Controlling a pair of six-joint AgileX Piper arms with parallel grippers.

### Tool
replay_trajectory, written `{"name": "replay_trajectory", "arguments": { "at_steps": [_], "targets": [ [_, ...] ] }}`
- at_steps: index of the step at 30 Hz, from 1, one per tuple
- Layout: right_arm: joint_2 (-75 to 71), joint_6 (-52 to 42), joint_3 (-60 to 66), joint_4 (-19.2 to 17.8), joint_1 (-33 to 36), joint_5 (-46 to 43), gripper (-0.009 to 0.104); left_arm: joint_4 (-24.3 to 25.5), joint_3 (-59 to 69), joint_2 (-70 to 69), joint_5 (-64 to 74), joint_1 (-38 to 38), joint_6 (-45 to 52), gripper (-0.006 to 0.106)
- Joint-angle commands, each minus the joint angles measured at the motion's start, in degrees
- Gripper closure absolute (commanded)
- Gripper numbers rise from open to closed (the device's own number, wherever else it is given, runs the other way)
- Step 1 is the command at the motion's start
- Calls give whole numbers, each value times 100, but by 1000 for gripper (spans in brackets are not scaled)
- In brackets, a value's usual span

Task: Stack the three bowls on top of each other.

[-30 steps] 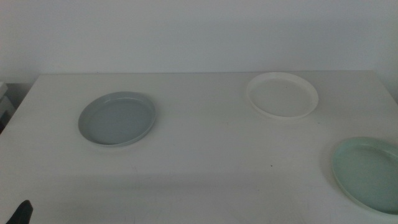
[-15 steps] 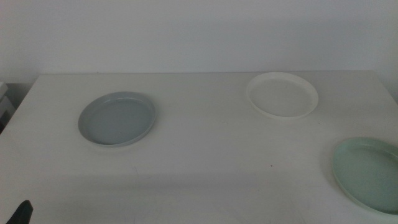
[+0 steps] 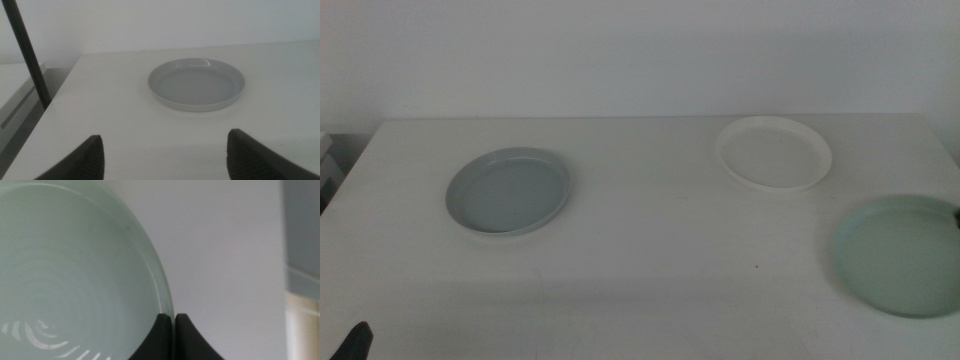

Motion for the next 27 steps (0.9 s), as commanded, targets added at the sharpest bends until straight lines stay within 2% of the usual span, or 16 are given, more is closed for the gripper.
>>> {"name": "replay_trajectory", "arguments": {
  "at_steps": [1, 4, 11, 14, 21, 27],
  "targets": [
    [-576, -103, -141, 385, 321, 112, 96, -18, -25, -78, -420, 11, -48, 20],
    [-843, -97, -141, 724, 839, 178, 96, -18, -25, -78, -420, 11, -48, 20],
    [-900, -77, -153, 1888, 2253, -107, 96, -18, -25, -78, -420, 11, -48, 20],
    [-756, -77, -240, 2194, 2708, -286, 96, -18, -25, -78, -420, 11, -48, 20],
    [-69, 144, -695, 2261, 3445, -363, 96, -18, -25, -78, -420, 11, -48, 20],
    [439, 164, -821, 2297, 3666, -448, 96, -16, -25, -78, -415, 11, -48, 20]
  ]
}}
